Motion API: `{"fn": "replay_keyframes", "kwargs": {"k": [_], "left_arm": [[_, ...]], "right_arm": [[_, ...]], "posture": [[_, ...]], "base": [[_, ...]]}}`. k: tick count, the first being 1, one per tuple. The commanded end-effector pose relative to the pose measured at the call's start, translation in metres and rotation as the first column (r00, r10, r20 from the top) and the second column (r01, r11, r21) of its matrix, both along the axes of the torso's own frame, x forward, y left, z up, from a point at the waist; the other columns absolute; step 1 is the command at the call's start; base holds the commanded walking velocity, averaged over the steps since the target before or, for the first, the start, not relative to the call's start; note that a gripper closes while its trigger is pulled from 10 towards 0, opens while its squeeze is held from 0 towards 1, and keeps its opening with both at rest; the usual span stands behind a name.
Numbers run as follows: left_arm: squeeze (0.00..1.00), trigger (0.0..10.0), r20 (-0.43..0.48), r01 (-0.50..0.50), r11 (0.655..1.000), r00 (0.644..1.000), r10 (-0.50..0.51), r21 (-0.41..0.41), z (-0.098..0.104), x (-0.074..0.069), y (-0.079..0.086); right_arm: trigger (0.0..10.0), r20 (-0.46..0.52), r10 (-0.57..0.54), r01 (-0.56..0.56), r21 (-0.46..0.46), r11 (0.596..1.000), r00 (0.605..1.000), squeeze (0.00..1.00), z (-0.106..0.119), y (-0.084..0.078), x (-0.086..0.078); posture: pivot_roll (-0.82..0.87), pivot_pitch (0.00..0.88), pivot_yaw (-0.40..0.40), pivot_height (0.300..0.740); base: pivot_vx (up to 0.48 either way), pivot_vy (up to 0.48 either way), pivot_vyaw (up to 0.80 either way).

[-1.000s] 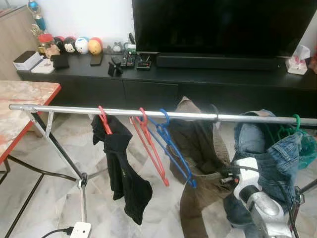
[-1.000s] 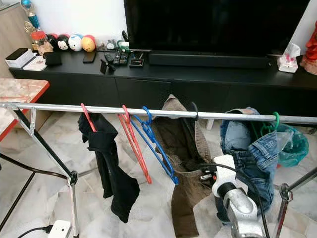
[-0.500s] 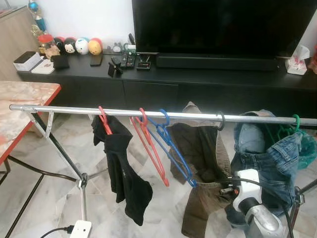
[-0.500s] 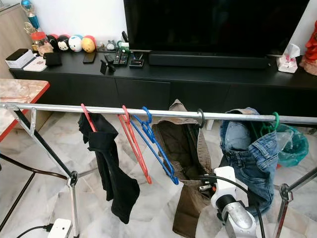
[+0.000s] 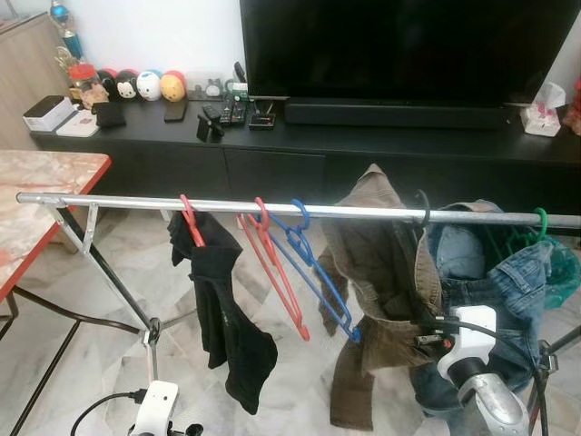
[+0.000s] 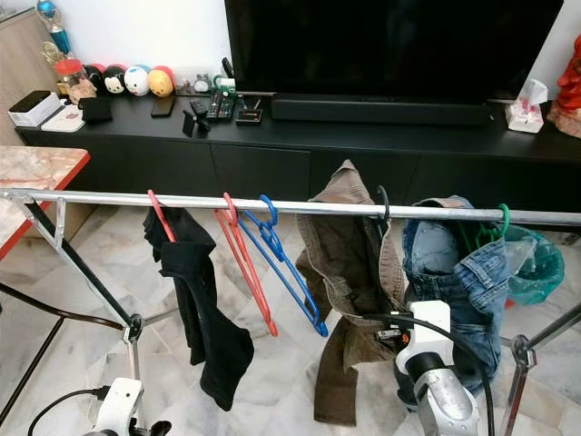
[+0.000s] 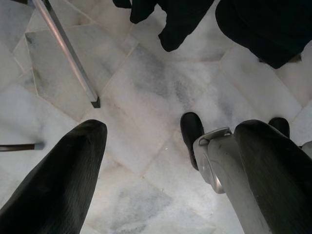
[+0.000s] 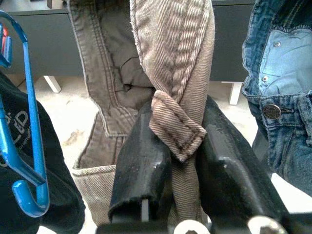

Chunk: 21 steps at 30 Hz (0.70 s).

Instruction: Hang hanger

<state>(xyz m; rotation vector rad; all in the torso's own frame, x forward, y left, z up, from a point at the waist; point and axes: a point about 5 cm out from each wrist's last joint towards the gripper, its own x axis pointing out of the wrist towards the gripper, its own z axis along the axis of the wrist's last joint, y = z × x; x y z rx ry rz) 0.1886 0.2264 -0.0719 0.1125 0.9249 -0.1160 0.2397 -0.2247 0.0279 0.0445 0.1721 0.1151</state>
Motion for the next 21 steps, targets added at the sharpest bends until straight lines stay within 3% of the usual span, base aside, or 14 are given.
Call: {"fn": "replay_keyframes", "kwargs": {"k": [1,10,21], "left_arm": [[0.0,10.0,-0.034,-0.003,1.0,0.999,0.004,0.012,-0.004,-0.009,0.003],[0.0,10.0,-0.036,0.001,1.0,0.999,0.0,0.013,-0.004,-0.01,0.003],[0.0,10.0,-0.027,-0.003,1.0,1.0,0.003,0.02,-0.003,-0.007,0.003]], "right_arm": [[10.0,0.107,-0.008,0.008,-0.001,1.0,0.994,0.0,0.017,0.0,0.004],[10.0,0.026,-0.043,0.043,-0.004,0.999,0.999,0.0,-0.001,-0.002,-0.028],[10.0,0.024,-0.047,0.047,0.004,0.999,0.999,0.0,0.0,0.0,-0.028]], "posture": [[0.03,0.0,0.044,0.74],[0.02,0.0,0.049,0.74],[0.02,0.0,0.054,0.74]], "base": [[0.0,0.0,0.0],[0.0,0.0,0.0],[0.0,0.0,0.0]]}}
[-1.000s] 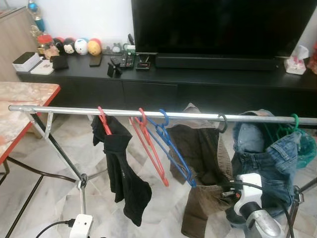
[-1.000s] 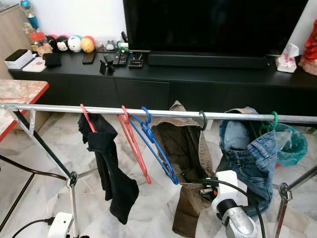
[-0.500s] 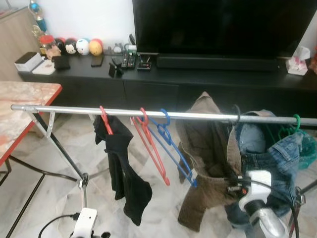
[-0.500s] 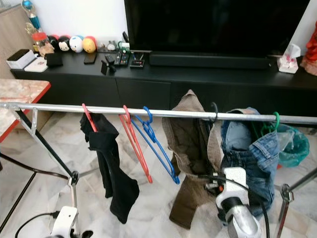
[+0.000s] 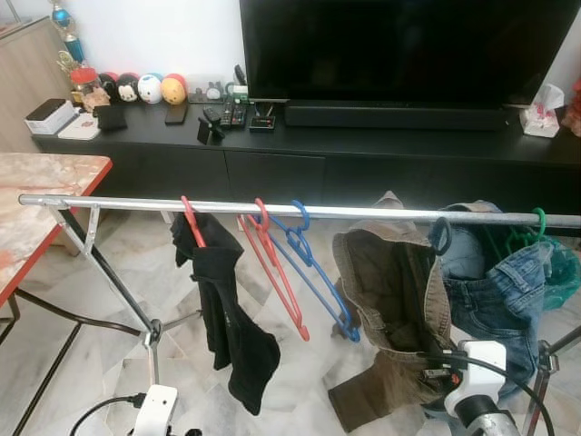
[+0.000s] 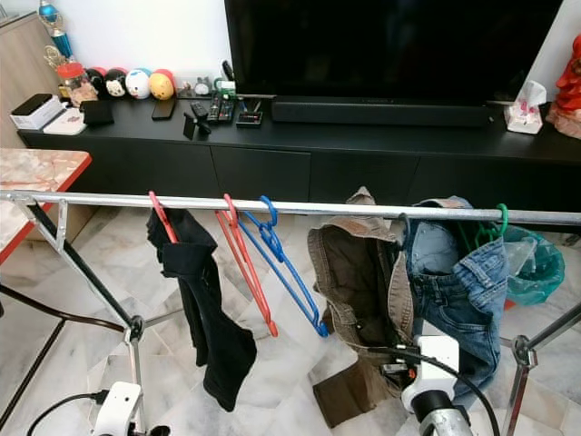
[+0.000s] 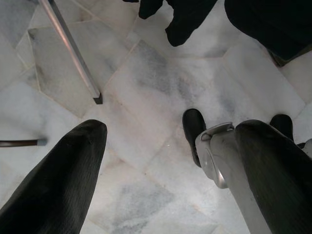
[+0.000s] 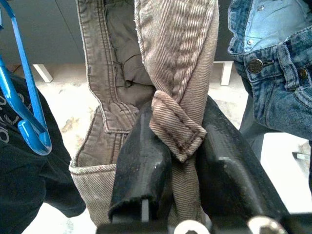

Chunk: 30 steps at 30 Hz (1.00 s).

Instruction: Hang hanger

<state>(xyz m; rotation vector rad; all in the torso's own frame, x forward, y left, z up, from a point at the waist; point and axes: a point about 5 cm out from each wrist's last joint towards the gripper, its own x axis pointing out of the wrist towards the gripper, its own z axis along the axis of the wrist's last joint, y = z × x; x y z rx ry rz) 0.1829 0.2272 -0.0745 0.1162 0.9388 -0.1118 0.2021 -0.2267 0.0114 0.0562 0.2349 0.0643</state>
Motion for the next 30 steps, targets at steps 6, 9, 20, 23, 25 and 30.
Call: {"fn": "replay_keyframes", "kwargs": {"k": [6,9,20,23,25,30], "left_arm": [[0.0,10.0,0.005,-0.047,0.999,0.999,0.047,0.023,0.0,-0.003,0.007],[0.0,10.0,0.003,-0.049,0.999,0.999,0.049,0.019,-0.001,-0.005,0.007],[0.0,10.0,0.003,-0.055,0.998,0.998,0.055,0.01,-0.001,-0.005,0.005],[0.0,10.0,0.003,-0.056,0.998,0.998,0.056,0.004,-0.002,-0.006,0.003],[0.0,10.0,0.002,-0.056,0.998,0.998,0.056,0.001,-0.003,-0.006,0.001],[0.0,10.0,0.002,-0.055,0.998,0.998,0.055,0.0,-0.003,-0.007,0.001]], "right_arm": [[10.0,0.102,-0.016,0.016,0.003,1.0,0.995,0.0,0.018,0.0,0.015],[10.0,0.113,-0.016,0.014,0.016,1.0,0.993,0.0,0.02,0.005,0.02],[10.0,0.108,-0.006,0.005,0.008,1.0,0.994,0.0,0.02,0.004,0.022],[10.0,0.106,-0.006,0.005,0.005,1.0,0.994,0.0,0.021,0.003,0.024],[10.0,0.106,-0.005,0.004,0.004,1.0,0.994,0.0,0.021,0.003,0.025],[10.0,0.106,-0.001,0.001,0.004,1.0,0.994,0.0,0.021,0.004,0.026]], "posture": [[0.02,0.001,0.059,0.74],[0.02,0.001,0.059,0.74],[0.03,0.014,0.055,0.74],[0.03,0.019,0.054,0.74],[0.03,0.019,0.054,0.74],[0.03,0.018,0.054,0.74]], "base": [[0.0,0.0,0.0],[0.0,0.0,0.0],[0.0,0.0,0.0],[0.0,0.0,0.0],[0.0,0.0,0.0],[-0.105,0.0,0.0]]}}
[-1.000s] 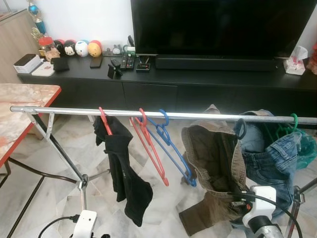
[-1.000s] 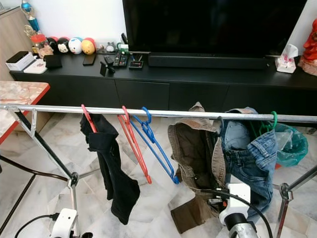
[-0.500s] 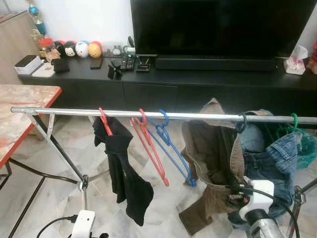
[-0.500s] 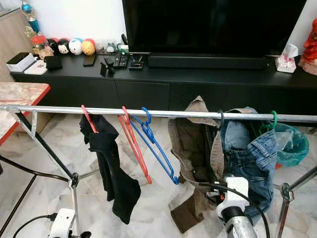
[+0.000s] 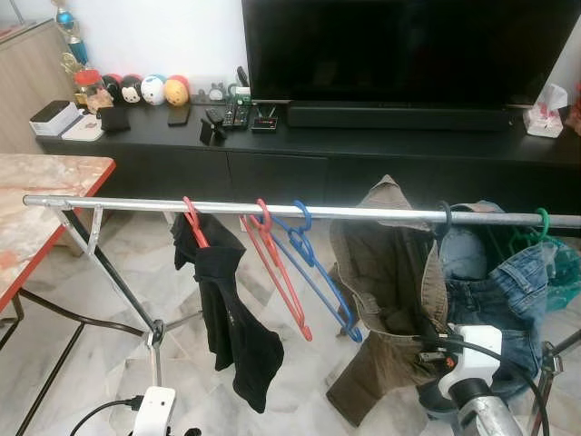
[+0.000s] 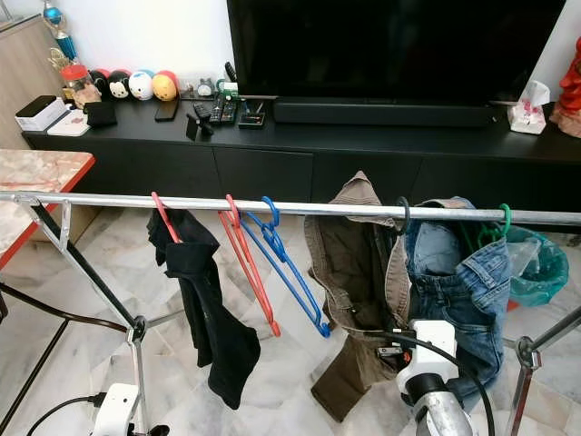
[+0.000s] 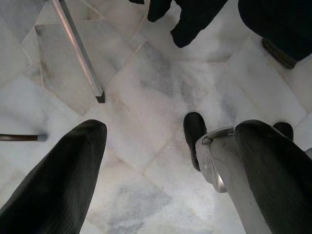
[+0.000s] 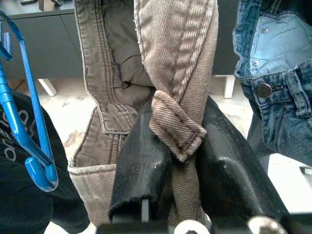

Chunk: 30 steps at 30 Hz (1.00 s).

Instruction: Hang hanger

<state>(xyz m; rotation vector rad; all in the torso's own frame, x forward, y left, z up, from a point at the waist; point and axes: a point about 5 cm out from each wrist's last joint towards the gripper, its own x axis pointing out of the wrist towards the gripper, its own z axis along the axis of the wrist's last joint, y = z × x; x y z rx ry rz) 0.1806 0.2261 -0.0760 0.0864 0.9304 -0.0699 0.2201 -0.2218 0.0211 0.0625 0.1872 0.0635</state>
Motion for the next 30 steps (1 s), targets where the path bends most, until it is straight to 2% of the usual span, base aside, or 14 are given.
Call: {"fn": "replay_keyframes", "kwargs": {"k": [1,30], "left_arm": [[0.0,10.0,-0.008,-0.007,1.0,1.0,0.007,0.008,-0.0014,-0.0041,0.0027],[0.0,10.0,-0.011,0.008,1.0,1.0,-0.008,0.004,-0.0025,-0.0063,0.0009]], "right_arm": [[10.0,0.059,0.002,-0.002,-0.005,1.0,0.998,0.0,0.0116,-0.0013,0.0084],[10.0,0.07,0.001,-0.001,-0.006,1.0,0.998,0.0,0.014,-0.0017,0.014]], "posture": [[0.03,0.018,0.054,0.74],[0.03,0.0,0.055,0.74]], "base": [[-0.292,0.0,0.0],[-0.309,0.0,0.0]]}}
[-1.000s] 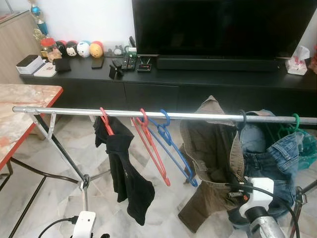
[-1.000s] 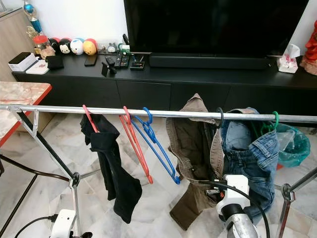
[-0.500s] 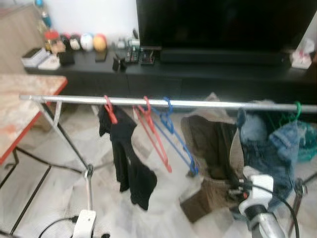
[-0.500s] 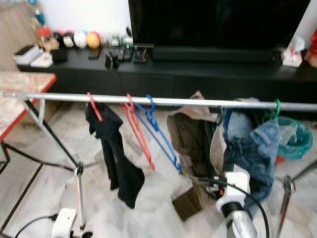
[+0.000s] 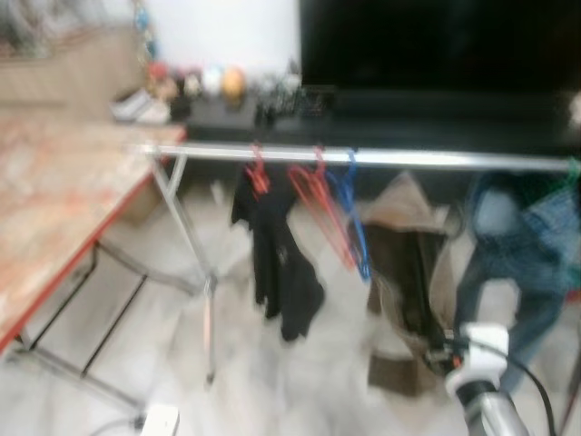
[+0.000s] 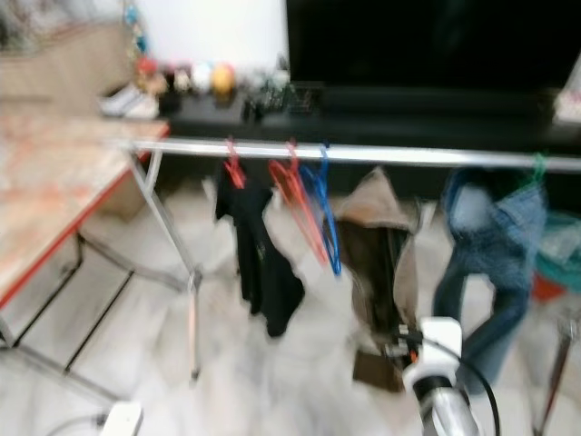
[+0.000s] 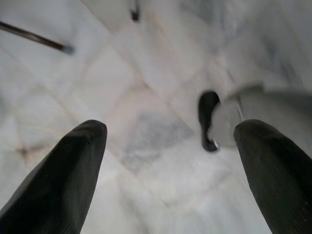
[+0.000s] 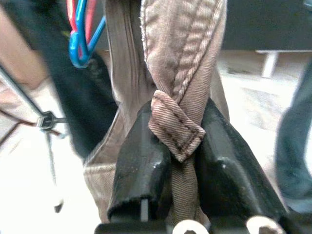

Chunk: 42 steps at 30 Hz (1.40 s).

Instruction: Hang hanger

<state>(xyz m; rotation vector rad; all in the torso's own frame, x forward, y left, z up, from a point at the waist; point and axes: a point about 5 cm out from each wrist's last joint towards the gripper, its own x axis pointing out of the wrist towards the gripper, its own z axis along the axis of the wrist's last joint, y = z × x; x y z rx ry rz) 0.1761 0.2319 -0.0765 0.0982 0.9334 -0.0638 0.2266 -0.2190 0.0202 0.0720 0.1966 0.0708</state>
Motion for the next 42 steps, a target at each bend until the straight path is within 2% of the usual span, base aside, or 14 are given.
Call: {"fn": "replay_keyframes", "kwargs": {"k": [1,21,28,42], "left_arm": [[0.0,10.0,-0.008,0.007,1.0,1.0,-0.007,-0.009,-0.002,-0.0018,-0.0047],[0.0,10.0,-0.005,-0.002,1.0,1.0,0.002,-0.017,-0.0023,-0.0022,-0.0052],[0.0,10.0,-0.007,-0.003,1.0,1.0,0.002,-0.012,-0.0024,-0.0025,-0.0051],[0.0,10.0,-0.005,-0.013,1.0,1.0,0.013,-0.008,-0.0024,-0.0026,-0.0045]], "right_arm": [[10.0,0.081,-0.005,0.006,-0.014,1.0,0.997,0.0,0.0151,-0.0041,0.0076],[10.0,0.077,-0.011,0.012,-0.019,1.0,0.997,0.0,0.0149,-0.007,0.0086],[10.0,0.076,-0.018,0.02,-0.026,0.999,0.997,0.0,0.0159,-0.0113,0.0084],[10.0,0.071,-0.01,0.012,-0.023,1.0,0.997,0.0,0.0156,-0.0098,0.0111]], "posture": [[0.03,0.0,0.055,0.74],[0.03,0.0,0.052,0.74],[0.03,0.001,0.052,0.74],[0.03,0.007,0.048,0.74]], "base": [[-0.311,0.0,0.0],[-0.304,0.0,0.0],[0.0,0.0,0.0],[0.0,0.0,0.0]]}}
